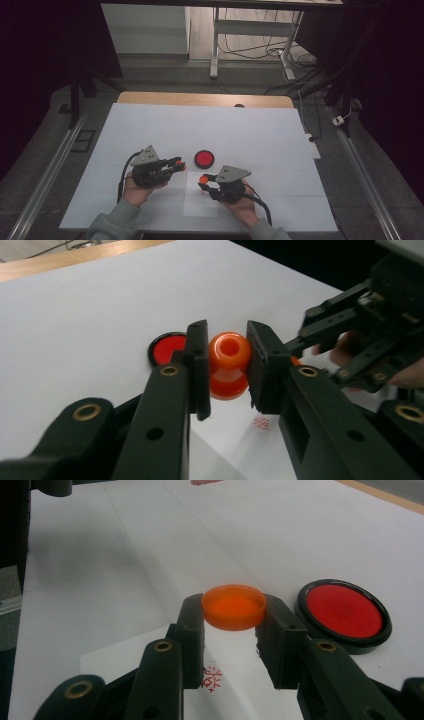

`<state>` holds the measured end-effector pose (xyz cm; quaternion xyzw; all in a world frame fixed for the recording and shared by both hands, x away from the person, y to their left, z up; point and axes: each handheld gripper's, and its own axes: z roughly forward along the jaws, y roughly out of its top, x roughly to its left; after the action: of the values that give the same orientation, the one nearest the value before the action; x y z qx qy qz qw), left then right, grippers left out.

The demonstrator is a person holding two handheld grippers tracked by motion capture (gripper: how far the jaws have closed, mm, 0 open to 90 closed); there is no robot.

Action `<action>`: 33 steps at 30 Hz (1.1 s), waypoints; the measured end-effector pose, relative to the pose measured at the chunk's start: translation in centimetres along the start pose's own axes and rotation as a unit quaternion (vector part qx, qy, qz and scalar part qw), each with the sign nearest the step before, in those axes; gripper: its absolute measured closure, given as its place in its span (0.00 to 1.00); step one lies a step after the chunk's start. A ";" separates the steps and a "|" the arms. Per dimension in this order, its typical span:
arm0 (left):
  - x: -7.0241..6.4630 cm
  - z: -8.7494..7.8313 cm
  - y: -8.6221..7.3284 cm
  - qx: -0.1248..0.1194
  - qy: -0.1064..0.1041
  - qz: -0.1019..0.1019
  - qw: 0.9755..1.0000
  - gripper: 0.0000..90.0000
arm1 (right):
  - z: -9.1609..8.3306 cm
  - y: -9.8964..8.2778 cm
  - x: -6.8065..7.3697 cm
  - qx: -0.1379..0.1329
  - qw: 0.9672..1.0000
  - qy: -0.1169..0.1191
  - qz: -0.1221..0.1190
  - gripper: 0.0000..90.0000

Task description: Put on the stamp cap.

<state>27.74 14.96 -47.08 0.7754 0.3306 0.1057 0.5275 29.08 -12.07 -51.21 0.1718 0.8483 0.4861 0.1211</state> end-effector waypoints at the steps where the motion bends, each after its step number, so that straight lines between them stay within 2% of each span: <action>1: -0.2 0.1 0.0 0.001 -0.003 0.001 1.000 0.81 | 0.0 0.0 0.0 0.001 1.000 0.001 0.000 0.71; 13: -2.1 1.6 0.3 0.008 -0.045 0.009 0.999 0.81 | 0.1 0.1 0.1 -0.003 1.000 0.009 -0.001 0.71; 19: -2.6 2.2 0.2 0.012 -0.056 0.011 0.998 0.81 | 0.0 0.2 0.0 -0.007 1.000 0.009 0.002 0.71; 33: -3.2 3.5 0.1 0.019 -0.064 0.016 0.998 0.81 | 0.0 0.3 0.4 -0.007 1.000 0.011 -0.002 0.71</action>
<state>27.16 10.36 -47.84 0.7955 0.2860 0.0577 0.5311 28.79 -11.81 -51.01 0.1643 0.8462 0.4938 0.1141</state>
